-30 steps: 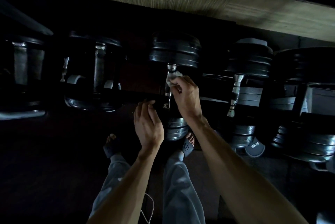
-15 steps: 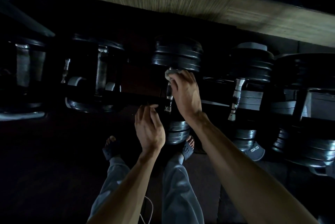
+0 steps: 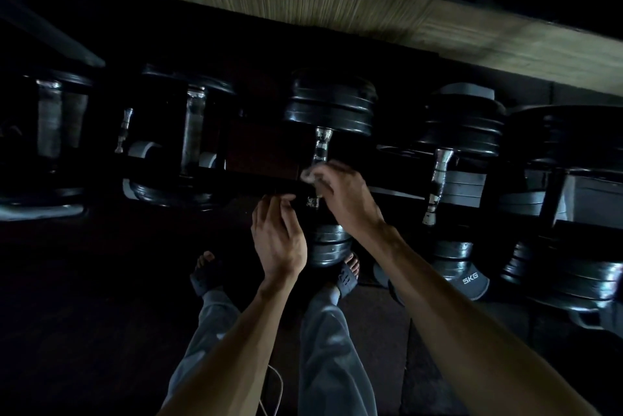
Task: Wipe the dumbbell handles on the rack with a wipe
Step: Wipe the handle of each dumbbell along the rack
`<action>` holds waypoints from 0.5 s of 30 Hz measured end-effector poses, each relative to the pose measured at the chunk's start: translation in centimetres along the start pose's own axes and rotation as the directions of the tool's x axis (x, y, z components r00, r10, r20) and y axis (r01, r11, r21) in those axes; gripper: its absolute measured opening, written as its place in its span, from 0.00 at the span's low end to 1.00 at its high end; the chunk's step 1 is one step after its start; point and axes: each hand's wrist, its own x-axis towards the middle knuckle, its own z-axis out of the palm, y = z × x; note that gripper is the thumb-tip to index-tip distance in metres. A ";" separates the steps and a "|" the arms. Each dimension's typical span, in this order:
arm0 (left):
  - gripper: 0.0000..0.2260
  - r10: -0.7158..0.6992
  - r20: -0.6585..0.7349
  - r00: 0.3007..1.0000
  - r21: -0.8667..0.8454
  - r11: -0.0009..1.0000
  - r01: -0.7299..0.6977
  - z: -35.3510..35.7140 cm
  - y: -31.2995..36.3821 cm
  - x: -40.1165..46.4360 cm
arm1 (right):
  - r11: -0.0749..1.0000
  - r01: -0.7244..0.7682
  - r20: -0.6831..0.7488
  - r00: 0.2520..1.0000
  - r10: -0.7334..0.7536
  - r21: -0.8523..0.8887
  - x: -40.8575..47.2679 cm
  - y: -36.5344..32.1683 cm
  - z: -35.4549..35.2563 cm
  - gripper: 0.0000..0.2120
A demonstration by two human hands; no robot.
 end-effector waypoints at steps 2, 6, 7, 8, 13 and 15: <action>0.18 0.006 -0.002 1.000 0.001 1.000 -0.006 -0.1 0.0 0.0 | 0.999 0.045 -0.114 0.993 -0.043 0.013 0.6 -0.3 0.1 0.06; 0.18 -0.010 -0.005 1.000 -0.006 1.000 0.010 0.0 -0.1 0.0 | 0.999 0.029 0.128 0.991 -0.034 0.034 -0.6 0.3 0.1 0.09; 0.18 -0.007 -0.008 1.000 -0.002 1.000 0.007 0.0 -0.1 0.0 | 0.997 -0.009 0.187 0.982 -0.005 0.076 -0.7 0.3 -0.2 0.09; 0.18 -0.004 -0.007 1.000 -0.002 1.000 0.004 0.0 0.0 0.0 | 0.993 -0.037 0.202 0.979 0.014 0.109 -0.7 0.2 -0.5 0.09; 0.18 0.010 -0.003 1.000 0.010 1.000 -0.010 0.1 -0.2 0.0 | 0.996 0.042 -0.322 0.945 -0.063 -0.073 0.6 -0.2 -1.6 0.05; 0.18 0.009 -0.002 1.000 0.017 1.000 -0.009 0.2 -0.3 0.0 | 0.978 -0.016 -0.353 0.934 -0.060 -0.210 0.4 0.5 -0.7 0.04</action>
